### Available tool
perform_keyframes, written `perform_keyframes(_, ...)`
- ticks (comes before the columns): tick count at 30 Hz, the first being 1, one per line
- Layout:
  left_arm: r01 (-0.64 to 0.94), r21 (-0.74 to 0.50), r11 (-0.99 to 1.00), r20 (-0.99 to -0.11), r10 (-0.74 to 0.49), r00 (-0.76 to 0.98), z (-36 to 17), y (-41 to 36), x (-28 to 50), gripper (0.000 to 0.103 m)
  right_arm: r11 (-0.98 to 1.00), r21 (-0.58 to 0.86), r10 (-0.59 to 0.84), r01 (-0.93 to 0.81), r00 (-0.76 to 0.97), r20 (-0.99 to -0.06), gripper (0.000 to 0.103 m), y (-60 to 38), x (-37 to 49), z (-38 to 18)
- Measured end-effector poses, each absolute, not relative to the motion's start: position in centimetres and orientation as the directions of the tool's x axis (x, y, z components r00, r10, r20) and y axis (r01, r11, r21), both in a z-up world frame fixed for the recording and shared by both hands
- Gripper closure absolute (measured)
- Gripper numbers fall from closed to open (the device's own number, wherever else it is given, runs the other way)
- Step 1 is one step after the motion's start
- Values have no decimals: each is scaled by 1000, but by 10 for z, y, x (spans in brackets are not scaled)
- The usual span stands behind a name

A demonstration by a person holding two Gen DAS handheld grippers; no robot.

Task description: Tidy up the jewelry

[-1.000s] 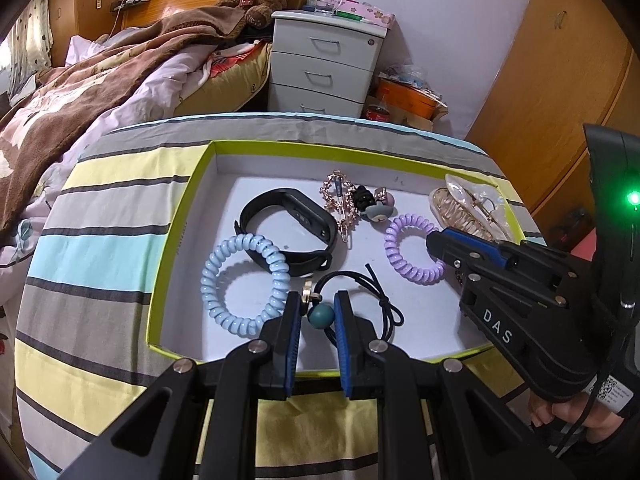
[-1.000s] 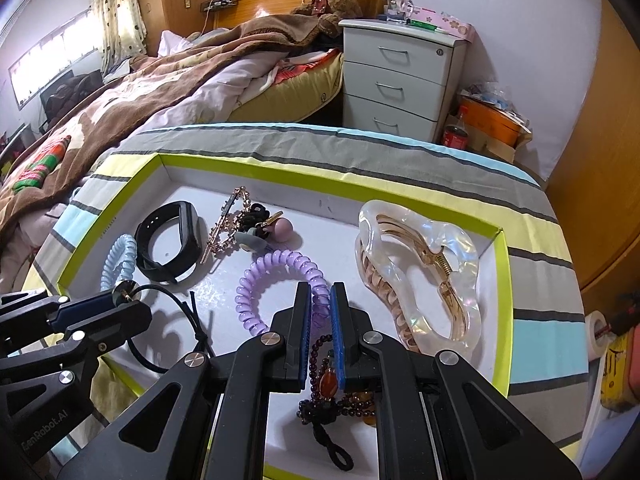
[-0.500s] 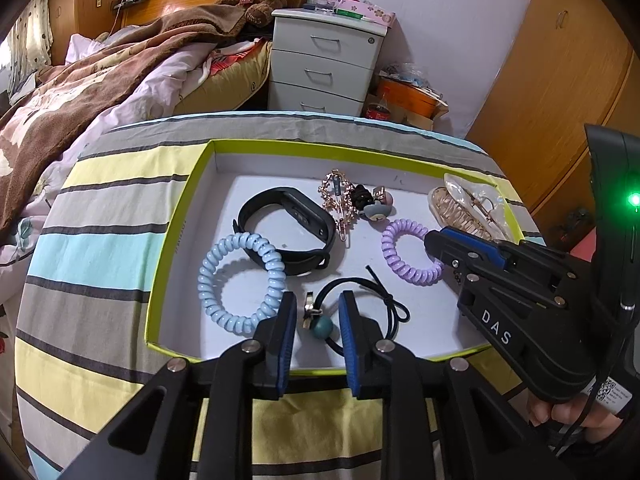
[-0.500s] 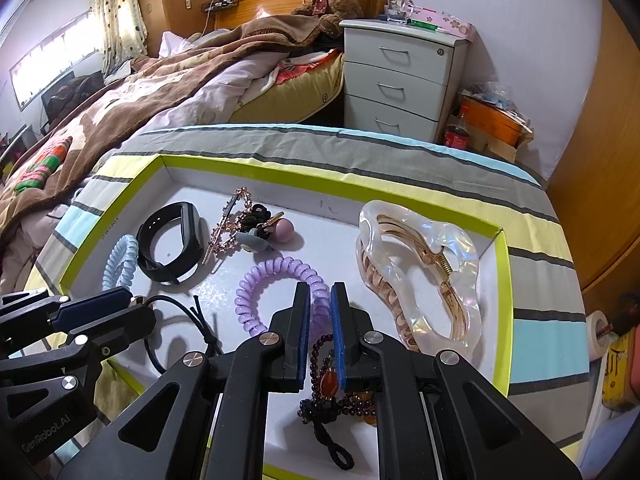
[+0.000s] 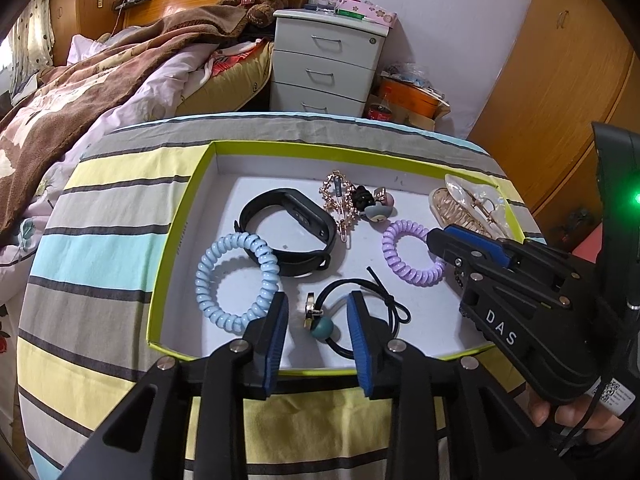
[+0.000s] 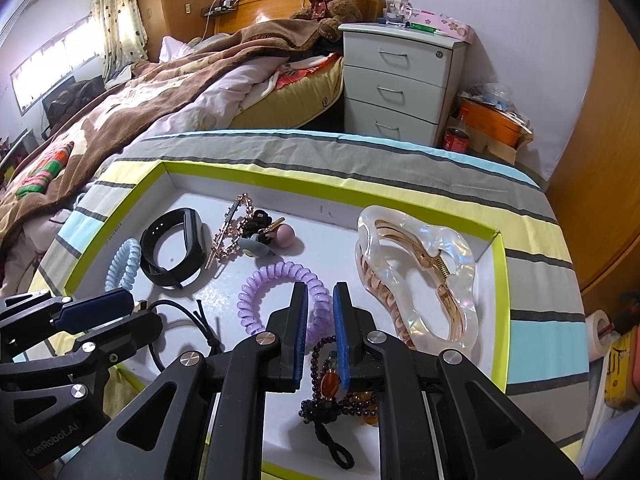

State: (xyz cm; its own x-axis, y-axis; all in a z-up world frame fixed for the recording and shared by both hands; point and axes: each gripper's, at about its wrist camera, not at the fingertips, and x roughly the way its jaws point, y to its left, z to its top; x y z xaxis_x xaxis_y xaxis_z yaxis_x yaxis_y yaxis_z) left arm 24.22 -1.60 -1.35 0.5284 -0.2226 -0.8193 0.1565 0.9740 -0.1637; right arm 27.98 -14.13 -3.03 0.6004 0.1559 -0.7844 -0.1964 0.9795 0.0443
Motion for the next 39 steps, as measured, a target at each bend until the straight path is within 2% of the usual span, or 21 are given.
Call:
perform_keyframes(3,160,-163,974,-817,-224,531,-12,-16,242,66,977,62,174,-203,600,-781,86,-142,279,-28)
perform_keyframes(7,157,-160,974,-813,-221,538,-8,-17,240,61,978,63,175,-201,610,-773,72,-143,275,-24)
perform_keyframes(16,146,-135,980,-793,-196,578,7,-11,225,55,980,81,182,-182,655,-733,72,-146,257,-4)
perform_keyframes(23,111,-88,990,-765,-138,629,20,-6,208,53,986,92,164,-139,698,-697,71,-150,229,9)
perform_keyframes(36,92,-52,994,-688,-103,718,42,0,155,51,989,109,143,-96,772,-620,70,-157,154,37)
perform_keyframes(39,85,-15,996,-671,-73,738,45,-2,140,50,988,116,152,-102,781,-606,54,-156,139,41)
